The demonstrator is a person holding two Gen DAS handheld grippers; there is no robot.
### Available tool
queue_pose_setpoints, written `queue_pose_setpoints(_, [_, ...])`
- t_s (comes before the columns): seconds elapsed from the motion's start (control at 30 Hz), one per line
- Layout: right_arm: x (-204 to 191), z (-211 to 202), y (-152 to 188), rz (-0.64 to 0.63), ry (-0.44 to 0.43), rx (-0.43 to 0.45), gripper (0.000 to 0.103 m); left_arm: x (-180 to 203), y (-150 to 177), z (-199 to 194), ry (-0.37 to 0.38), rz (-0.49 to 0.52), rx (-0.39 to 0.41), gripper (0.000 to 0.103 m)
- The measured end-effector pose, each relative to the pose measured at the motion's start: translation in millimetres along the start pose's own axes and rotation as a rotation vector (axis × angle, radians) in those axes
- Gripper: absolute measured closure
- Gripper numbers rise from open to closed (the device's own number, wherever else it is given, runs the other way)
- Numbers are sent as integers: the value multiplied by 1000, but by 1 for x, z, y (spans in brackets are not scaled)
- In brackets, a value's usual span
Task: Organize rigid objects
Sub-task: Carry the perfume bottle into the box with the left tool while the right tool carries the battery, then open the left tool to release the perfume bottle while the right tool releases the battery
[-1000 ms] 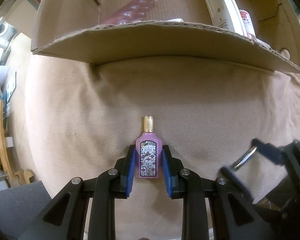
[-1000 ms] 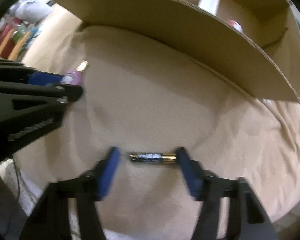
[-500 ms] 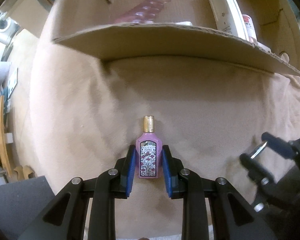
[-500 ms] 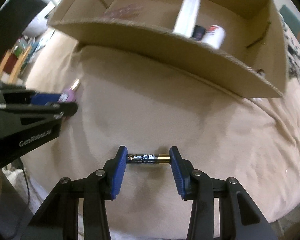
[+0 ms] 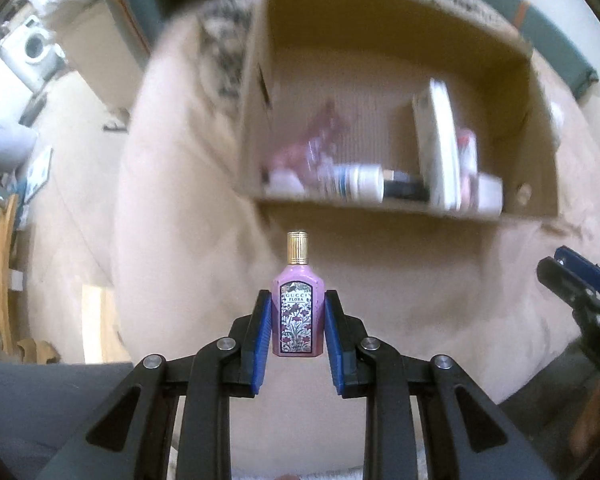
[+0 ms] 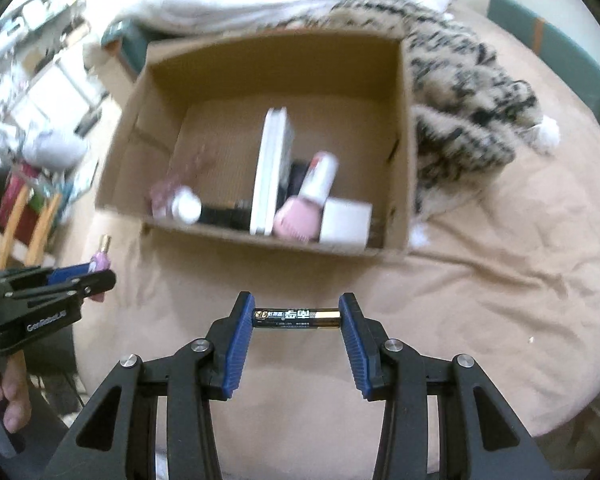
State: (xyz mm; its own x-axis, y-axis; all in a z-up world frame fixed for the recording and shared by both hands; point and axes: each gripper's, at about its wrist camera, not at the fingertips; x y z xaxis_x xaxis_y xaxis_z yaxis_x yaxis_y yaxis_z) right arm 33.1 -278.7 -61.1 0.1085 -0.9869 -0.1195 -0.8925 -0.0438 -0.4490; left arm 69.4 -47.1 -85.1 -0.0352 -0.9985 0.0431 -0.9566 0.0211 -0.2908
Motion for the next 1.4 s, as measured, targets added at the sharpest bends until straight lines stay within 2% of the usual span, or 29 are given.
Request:
queue_pose_setpoints(0.17, [9, -24, -18, 49, -19, 120, 58, -7, -16, -37, -4, -25, 138, 80])
queue_pose_setpoints(0.4, [18, -44, -46, 85, -44, 280, 58, -11, -60, -62, 6, -32, 254, 80])
queue_pose_setpoints(0.6, [18, -39, -72, 52, -48, 312, 58, 3, -85, -70, 1, 6, 298, 80])
queue_pose_setpoints(0.77, [16, -19, -97, 8, -43, 297, 58, 26, -105, -62, 4, 54, 312, 80])
queue_pose_setpoints(0.93, [16, 12, -113, -1, -57, 238, 58, 47, -118, -33, -10, 106, 304, 80])
queue_pose_setpoints(1.1, [12, 46, -108, 6, -92, 125, 58, 54, -115, 5, 15, 121, 250, 80])
queue_pose_setpoints(1.2, [8, 58, -103, -29, -67, 81, 58, 56, -113, 14, 21, 143, 233, 80])
queue_pose_setpoints(1.4, [5, 71, -99, -26, -74, 33, 58, 58, -112, 28, 12, 142, 187, 80])
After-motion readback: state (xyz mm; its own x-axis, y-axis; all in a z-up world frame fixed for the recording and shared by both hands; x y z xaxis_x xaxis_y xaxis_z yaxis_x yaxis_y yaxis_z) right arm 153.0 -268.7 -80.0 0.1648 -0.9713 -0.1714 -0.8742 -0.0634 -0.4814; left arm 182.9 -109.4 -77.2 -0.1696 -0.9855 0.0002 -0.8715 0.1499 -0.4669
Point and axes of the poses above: each gripper's, at about its wrist camera, not at the fingertips, and z roughly the way its jaws point, x to its right, y to its underside, and after that the axes turned 6 degrees about -z, right-handed
